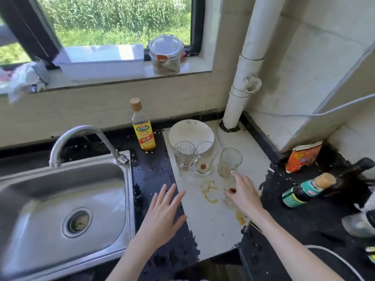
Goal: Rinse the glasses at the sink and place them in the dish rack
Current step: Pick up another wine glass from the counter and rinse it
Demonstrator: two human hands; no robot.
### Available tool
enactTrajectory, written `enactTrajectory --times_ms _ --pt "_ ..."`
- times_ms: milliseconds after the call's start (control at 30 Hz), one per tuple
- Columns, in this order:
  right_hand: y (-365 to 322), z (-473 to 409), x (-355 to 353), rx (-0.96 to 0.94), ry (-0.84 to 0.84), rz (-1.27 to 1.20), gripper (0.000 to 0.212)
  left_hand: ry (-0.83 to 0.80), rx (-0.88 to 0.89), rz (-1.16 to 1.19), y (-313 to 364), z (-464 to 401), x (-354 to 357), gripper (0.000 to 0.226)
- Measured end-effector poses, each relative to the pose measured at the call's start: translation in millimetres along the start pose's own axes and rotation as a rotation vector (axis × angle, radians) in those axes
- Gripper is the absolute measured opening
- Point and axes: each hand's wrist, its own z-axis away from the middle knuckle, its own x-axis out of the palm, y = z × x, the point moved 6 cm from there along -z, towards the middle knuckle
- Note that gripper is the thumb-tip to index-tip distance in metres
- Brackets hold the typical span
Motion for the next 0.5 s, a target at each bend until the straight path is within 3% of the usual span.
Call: enactTrajectory --times_ms 200,367,500 --pt "-82.4 20.7 6.8 -0.214 -0.123 -0.215 0.062 0.006 -0.114 0.145 -15.2 22.0 3.1 0.073" --pt "-161.3 47.5 19.9 -0.368 -0.280 -0.391 0.052 0.182 -0.201 0.523 -39.0 46.6 -18.4 0.086" --pt "-225.1 61.4 44.5 -0.428 -0.346 -0.440 0.050 0.347 -0.283 0.729 -86.2 71.8 -40.6 0.070"
